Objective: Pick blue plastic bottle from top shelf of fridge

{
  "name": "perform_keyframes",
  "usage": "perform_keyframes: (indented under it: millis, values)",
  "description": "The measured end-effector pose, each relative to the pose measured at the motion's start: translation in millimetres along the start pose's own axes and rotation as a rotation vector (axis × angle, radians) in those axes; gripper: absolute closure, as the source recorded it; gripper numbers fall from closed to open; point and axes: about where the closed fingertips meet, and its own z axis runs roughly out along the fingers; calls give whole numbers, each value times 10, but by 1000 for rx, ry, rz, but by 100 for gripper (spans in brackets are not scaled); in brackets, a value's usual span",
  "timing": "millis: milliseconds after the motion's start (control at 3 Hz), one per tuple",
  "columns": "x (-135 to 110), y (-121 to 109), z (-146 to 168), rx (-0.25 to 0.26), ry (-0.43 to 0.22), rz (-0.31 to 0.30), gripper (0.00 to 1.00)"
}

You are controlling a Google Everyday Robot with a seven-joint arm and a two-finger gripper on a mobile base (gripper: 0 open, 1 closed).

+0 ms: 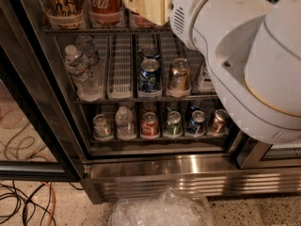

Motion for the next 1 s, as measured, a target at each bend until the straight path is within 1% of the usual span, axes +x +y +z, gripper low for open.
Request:
perform_keyframes:
  millis: [333,667,1000]
  values:
    - [60,-102,32,65,-1,-6,18]
    - [209,-215,20,126,10,-15,22]
    - [383,-286,-2,162,27,-8,27]
